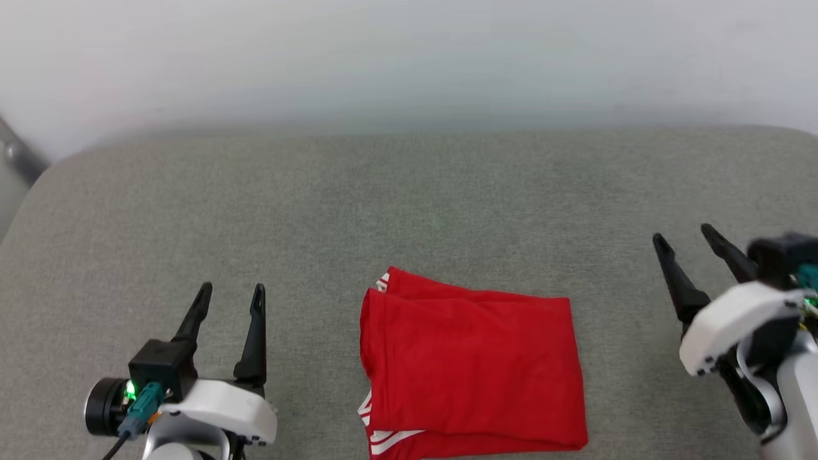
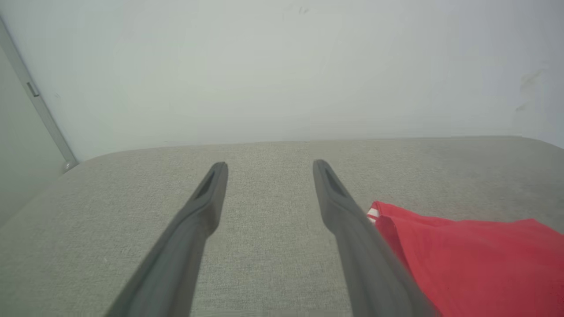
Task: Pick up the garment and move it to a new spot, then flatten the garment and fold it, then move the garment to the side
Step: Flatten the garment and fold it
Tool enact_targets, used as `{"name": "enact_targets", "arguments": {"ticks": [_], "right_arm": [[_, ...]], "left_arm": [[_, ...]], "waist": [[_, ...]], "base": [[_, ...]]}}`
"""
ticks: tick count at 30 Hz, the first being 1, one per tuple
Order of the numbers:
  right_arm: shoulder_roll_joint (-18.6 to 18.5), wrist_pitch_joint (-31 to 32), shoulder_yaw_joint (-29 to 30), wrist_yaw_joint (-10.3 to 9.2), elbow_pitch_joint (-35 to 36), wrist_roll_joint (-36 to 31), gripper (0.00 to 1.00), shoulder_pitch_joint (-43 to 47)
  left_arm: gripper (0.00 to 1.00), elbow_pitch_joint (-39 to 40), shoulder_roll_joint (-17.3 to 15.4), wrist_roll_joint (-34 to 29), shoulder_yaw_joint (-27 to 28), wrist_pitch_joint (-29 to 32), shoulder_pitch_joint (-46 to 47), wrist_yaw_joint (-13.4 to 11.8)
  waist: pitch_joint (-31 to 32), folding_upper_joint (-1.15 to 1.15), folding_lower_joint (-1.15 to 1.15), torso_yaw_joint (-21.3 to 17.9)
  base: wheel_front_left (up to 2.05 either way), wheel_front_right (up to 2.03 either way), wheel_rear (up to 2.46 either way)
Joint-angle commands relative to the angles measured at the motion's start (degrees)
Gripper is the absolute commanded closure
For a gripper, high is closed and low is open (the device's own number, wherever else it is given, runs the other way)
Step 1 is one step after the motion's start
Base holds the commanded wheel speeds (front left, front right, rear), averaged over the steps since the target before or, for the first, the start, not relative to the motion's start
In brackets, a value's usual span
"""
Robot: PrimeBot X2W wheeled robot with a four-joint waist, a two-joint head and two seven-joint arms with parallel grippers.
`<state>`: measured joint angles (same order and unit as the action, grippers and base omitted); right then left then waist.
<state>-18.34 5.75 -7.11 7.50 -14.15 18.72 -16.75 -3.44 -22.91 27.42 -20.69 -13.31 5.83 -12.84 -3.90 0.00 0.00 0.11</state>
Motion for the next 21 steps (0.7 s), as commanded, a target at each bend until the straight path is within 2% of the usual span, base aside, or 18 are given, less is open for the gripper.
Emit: {"name": "enact_targets", "arguments": {"ticks": [1,8,15,21], "right_arm": [[0.8,-0.9,0.6,-0.02,0.9,-0.4,0.00,1.2],[5.3,-6.1,5.3,-0.02,9.4,-4.3,0.00,11.8],[9.2,-5.3,7.7,-0.02,17.2,-6.0,0.00,20.5],[11.2,-3.7,9.0,-0.02,21.4,-7.2,0.00,23.9]], "left_arm": [[0.00,-0.1,-0.3,0.0,0.1,-0.2,-0.7,-0.2],[0.00,-0.8,-0.9,1.0,0.6,-0.4,-4.0,-0.8],[0.00,-1.0,-0.6,1.2,0.5,-0.7,-5.9,-1.2],[0.00,-1.4,-0.4,1.5,0.7,-1.0,-6.5,-1.4]], "waist": [[1.0,0.00,0.00,-0.7],[4.0,0.00,0.00,-1.5],[5.3,0.00,0.00,-1.3],[5.5,0.00,0.00,-1.7]], "base": [[0.00,0.00,0.00],[0.00,0.00,0.00],[0.00,0.00,0.00],[0.00,0.00,0.00]]}}
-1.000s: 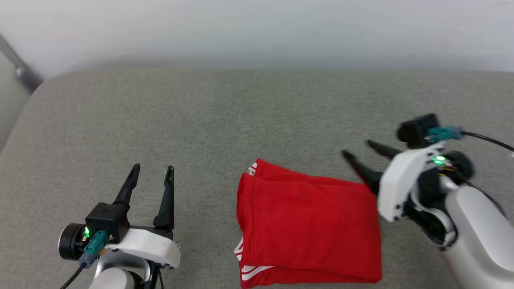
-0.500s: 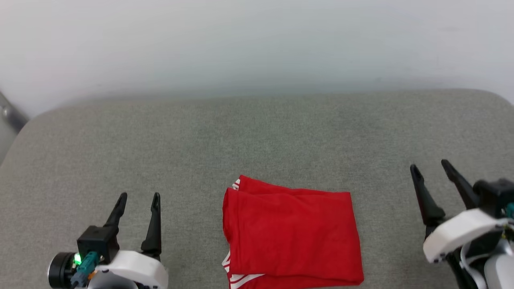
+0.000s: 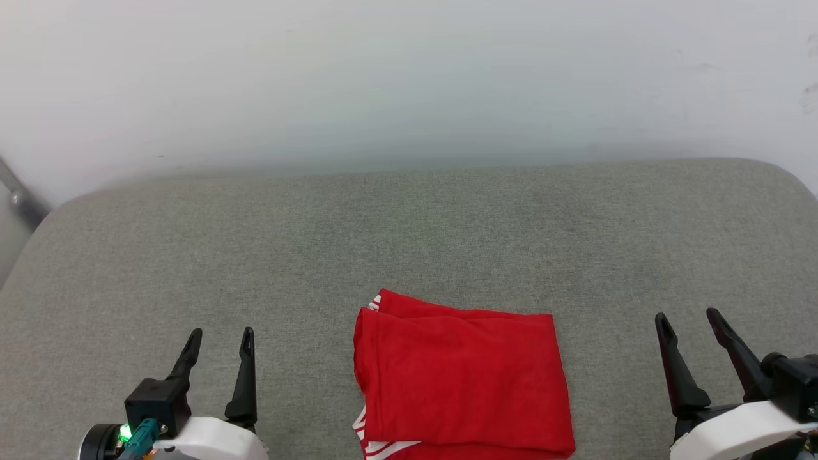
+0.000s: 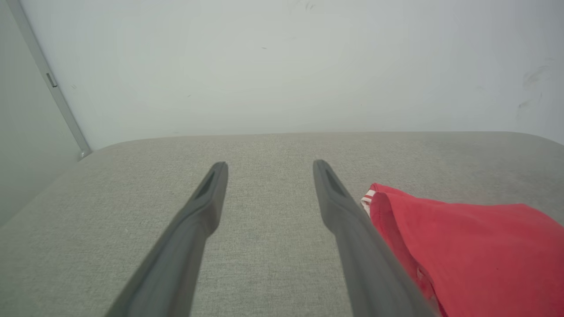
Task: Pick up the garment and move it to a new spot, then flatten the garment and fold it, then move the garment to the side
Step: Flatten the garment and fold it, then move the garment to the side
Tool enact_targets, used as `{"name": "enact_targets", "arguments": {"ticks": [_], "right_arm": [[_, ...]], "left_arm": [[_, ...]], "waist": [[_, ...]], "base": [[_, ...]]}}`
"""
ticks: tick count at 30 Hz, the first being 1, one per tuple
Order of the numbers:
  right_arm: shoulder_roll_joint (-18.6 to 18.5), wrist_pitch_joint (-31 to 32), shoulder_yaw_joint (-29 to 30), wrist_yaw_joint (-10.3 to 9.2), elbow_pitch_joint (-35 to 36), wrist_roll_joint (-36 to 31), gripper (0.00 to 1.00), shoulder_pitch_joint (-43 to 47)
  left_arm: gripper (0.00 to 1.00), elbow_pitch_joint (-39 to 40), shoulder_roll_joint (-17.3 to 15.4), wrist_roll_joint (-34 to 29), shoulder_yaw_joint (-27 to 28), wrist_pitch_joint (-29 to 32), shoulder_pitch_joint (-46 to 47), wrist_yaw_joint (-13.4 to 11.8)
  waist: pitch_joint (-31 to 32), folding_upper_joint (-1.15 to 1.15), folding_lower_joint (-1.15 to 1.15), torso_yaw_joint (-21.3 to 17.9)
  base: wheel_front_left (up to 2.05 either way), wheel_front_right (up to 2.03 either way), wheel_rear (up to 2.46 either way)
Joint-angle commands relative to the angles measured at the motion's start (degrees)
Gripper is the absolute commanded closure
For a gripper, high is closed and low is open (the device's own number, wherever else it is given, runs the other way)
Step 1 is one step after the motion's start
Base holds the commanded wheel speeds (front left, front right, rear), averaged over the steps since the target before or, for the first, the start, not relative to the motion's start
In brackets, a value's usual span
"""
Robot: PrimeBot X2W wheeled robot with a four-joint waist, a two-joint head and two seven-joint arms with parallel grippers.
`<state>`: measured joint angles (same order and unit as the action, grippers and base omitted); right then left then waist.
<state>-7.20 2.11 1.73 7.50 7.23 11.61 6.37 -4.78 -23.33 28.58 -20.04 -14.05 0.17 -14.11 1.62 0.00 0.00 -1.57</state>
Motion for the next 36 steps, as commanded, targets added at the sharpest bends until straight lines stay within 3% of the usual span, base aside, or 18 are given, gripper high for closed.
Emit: {"name": "enact_targets", "arguments": {"ticks": [1,12,15,18,25,31,36], "right_arm": [[0.2,0.1,0.2,-0.02,0.5,-0.1,0.00,0.9],[1.0,2.4,1.1,-0.02,2.2,-0.5,0.00,0.8],[1.1,4.6,5.6,-0.02,0.9,1.6,0.00,-0.1],[0.6,10.9,12.1,-0.02,-2.9,5.9,0.00,-1.3],[-1.3,33.5,24.0,-0.02,-12.6,14.8,0.00,-4.6],[2.1,53.4,27.7,-0.02,-19.0,25.3,0.00,-8.9],[4.3,61.1,29.2,-0.02,-24.9,34.1,0.00,-14.6]], "left_arm": [[0.00,-0.1,0.0,0.3,0.0,-0.2,-0.9,-0.2],[0.00,-0.9,0.3,0.8,0.3,-0.5,-0.7,0.1],[0.00,-1.0,0.7,1.3,0.9,-0.7,-0.7,-0.1],[0.00,-0.7,1.1,1.3,1.7,-0.8,-0.8,-0.6],[0.00,0.4,2.1,0.8,3.3,-1.1,-0.2,-0.9],[0.00,1.0,3.5,0.0,4.2,-1.2,0.9,-0.2],[0.00,1.1,5.1,-1.1,4.6,-1.2,2.5,1.1]], "waist": [[0.0,0.00,0.00,0.0],[0.3,0.00,0.00,-0.3],[0.1,0.00,0.00,-0.4],[-0.4,0.00,0.00,-0.1],[-2.4,0.00,0.00,3.2],[-5.1,0.00,0.00,6.1],[-7.4,0.00,0.00,8.6]], "base": [[0.00,0.00,0.00],[0.00,0.00,0.00],[0.00,0.00,0.00],[0.00,0.00,0.00],[0.00,0.00,0.00],[0.00,0.00,0.00],[0.00,0.00,0.00]]}}
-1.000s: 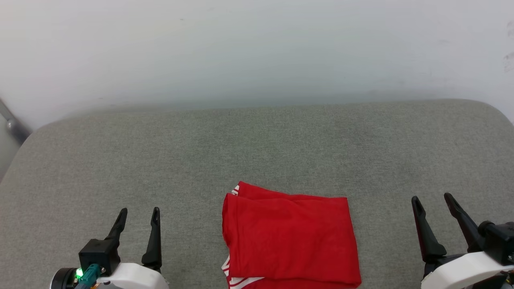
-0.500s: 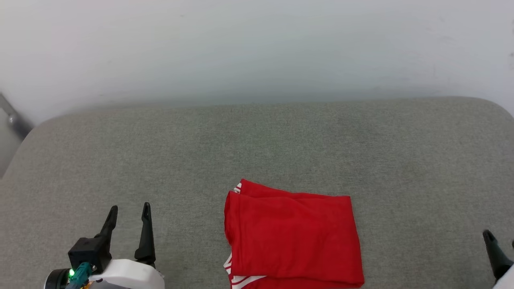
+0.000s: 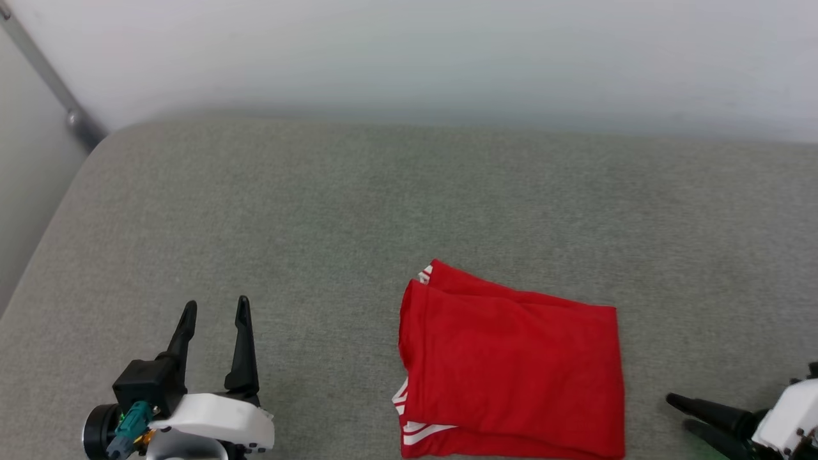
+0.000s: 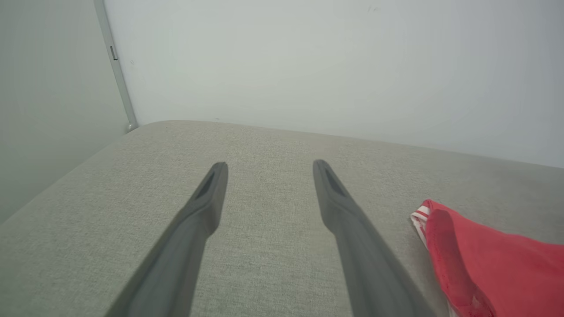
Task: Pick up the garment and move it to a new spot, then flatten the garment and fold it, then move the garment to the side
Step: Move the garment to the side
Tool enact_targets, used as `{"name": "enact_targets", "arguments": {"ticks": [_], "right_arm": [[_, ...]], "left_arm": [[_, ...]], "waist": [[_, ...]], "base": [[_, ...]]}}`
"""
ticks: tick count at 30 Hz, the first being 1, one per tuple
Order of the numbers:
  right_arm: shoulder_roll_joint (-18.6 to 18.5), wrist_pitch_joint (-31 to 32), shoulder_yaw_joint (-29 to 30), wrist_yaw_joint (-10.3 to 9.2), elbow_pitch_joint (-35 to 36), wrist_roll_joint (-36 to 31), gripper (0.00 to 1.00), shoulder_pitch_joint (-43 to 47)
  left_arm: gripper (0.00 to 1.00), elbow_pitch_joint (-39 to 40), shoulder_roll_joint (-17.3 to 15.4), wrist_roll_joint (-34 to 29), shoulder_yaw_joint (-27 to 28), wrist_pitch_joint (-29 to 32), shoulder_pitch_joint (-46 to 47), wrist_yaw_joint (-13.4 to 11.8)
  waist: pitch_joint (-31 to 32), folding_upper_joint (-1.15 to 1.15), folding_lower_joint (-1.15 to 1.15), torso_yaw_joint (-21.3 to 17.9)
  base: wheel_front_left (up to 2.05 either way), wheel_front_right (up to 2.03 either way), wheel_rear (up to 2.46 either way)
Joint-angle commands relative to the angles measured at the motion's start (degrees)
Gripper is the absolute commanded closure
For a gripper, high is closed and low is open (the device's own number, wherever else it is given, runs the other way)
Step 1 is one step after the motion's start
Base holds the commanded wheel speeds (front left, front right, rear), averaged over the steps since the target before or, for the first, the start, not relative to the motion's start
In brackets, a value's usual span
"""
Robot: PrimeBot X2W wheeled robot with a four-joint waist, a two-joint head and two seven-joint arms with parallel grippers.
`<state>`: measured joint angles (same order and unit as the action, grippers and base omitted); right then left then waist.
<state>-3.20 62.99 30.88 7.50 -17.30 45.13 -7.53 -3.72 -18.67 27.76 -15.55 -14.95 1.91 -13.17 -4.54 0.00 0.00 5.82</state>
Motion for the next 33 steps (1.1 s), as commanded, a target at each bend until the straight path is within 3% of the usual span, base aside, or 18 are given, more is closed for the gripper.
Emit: {"name": "enact_targets", "arguments": {"ticks": [1,8,9,10,11,16,22,29,33], "right_arm": [[0.3,0.2,0.0,-0.02,-0.4,0.6,0.00,-0.7],[0.4,-2.3,-8.3,-0.02,-11.6,12.5,0.00,-6.4],[0.5,-2.9,-9.5,-0.02,-12.4,13.1,0.29,-6.8],[0.5,-3.7,-10.6,-0.03,-12.8,13.3,0.69,-7.0],[0.5,-4.4,-11.5,-0.03,-12.9,13.1,1.00,-7.0],[0.1,-5.8,-14.6,-0.03,-11.4,9.4,1.00,-6.9],[-3.4,-8.9,-21.5,-0.02,-2.8,3.1,1.00,-6.9],[-10.0,-11.7,-31.2,-0.02,4.8,-9.0,1.00,-7.3],[-12.7,-11.9,-33.0,-0.02,6.7,-15.4,1.00,-9.6]], "left_arm": [[0.00,0.0,0.4,-0.2,0.1,-0.3,0.8,0.1],[0.00,-0.8,2.1,-2.1,0.4,-0.3,2.5,1.8],[0.00,-0.9,2.2,-2.2,0.5,-0.3,2.5,2.0],[0.00,-1.0,2.2,-2.5,0.6,-0.3,2.5,2.1],[0.00,-1.1,2.1,-2.7,0.7,-0.3,2.5,2.2],[0.00,-2.0,2.5,-3.6,0.7,-0.3,2.4,3.0],[0.00,-1.8,2.6,-4.8,1.1,-0.2,1.5,3.6],[0.00,-0.6,1.7,-5.8,0.8,-0.2,0.8,3.7],[0.00,1.5,1.0,-6.4,0.7,0.1,2.9,3.7]], "waist": [[-1.3,0.00,0.00,1.3],[-3.2,0.00,0.00,3.4],[-3.3,0.00,0.00,3.6],[-3.2,0.00,0.00,3.7],[-3.2,0.00,0.00,3.7],[-2.4,0.00,0.00,2.7],[-0.6,0.00,0.00,-0.9],[0.3,0.00,0.00,-9.7],[-3.0,0.00,0.00,-16.0]], "base": [[0.00,0.00,0.00],[0.00,0.00,0.00],[0.00,0.00,0.00],[0.00,0.00,0.00],[0.00,0.00,0.00],[0.00,0.00,0.00],[0.00,0.00,0.00],[0.00,0.00,0.00],[0.00,0.00,0.00]]}}
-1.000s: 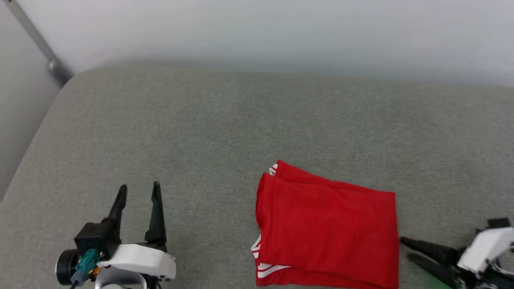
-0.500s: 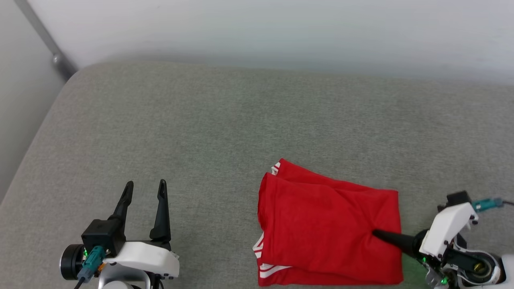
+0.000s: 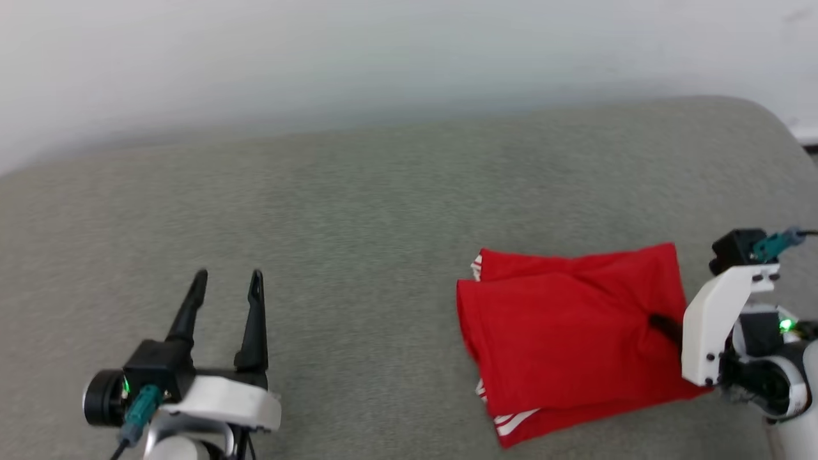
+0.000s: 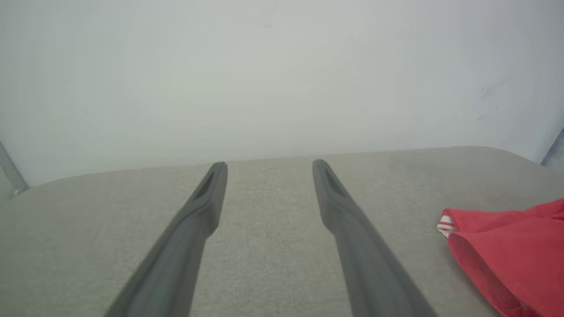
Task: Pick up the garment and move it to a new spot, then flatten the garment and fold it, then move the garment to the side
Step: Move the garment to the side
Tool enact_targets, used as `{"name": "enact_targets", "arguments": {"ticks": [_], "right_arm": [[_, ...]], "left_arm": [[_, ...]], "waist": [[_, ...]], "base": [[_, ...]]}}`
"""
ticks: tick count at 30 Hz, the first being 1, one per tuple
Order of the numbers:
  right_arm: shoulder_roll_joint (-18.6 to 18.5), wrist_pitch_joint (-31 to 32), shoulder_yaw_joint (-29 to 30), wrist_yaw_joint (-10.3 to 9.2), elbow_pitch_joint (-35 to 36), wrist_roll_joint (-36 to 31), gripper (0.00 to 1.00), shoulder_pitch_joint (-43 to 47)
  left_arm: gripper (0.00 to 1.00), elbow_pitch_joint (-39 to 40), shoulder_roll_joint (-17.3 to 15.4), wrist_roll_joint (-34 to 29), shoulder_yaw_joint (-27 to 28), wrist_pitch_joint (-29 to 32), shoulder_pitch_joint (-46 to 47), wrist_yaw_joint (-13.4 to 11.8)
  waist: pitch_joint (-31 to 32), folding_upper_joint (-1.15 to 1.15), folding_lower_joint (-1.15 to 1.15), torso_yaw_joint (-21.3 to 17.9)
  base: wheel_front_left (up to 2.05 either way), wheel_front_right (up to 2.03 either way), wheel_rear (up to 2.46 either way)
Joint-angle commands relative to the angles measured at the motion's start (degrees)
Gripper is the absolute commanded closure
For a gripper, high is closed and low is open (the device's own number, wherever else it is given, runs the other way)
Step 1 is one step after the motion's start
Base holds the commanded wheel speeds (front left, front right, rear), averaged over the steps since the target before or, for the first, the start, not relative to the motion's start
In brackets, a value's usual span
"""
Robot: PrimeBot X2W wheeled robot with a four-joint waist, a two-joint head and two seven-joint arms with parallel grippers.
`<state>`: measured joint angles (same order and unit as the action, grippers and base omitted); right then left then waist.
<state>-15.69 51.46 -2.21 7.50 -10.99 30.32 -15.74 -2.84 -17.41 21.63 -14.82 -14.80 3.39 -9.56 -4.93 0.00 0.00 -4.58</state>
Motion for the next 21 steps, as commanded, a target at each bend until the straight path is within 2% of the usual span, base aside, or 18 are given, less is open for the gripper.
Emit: {"name": "enact_targets", "arguments": {"ticks": [1,6,11,15,21], "right_arm": [[-0.6,-0.5,0.1,-0.02,0.6,-2.0,1.00,-2.1],[-2.2,-2.9,2.5,-0.02,0.4,-7.1,1.00,-7.9],[-3.6,-8.1,7.8,-0.02,-3.4,-10.6,1.00,-15.0],[-5.7,-12.7,13.1,-0.02,-7.2,-14.0,1.00,-20.6],[-8.9,-18.3,21.9,-0.02,-12.0,-19.5,1.00,-26.9]], "left_arm": [[0.00,1.3,-0.5,-0.6,-0.1,0.1,2.3,0.2],[0.00,6.1,-2.9,-3.2,-0.7,2.5,8.7,0.8],[0.00,10.7,-5.4,-5.9,-1.5,6.0,16.2,1.9],[0.00,13.9,-7.1,-7.5,-1.7,8.2,20.7,2.7],[0.00,16.9,-8.2,-9.2,-2.9,10.1,25.9,4.2]], "waist": [[-4.1,0.00,0.00,-7.1],[-14.9,0.00,0.00,-12.9],[-25.2,0.00,0.00,-16.0],[-31.2,0.00,0.00,-16.9],[-36.2,0.00,0.00,-15.3]], "base": [[0.00,0.00,0.00],[0.00,0.00,0.00],[0.00,0.00,0.00],[0.00,0.00,0.00],[0.00,0.00,0.00]]}}
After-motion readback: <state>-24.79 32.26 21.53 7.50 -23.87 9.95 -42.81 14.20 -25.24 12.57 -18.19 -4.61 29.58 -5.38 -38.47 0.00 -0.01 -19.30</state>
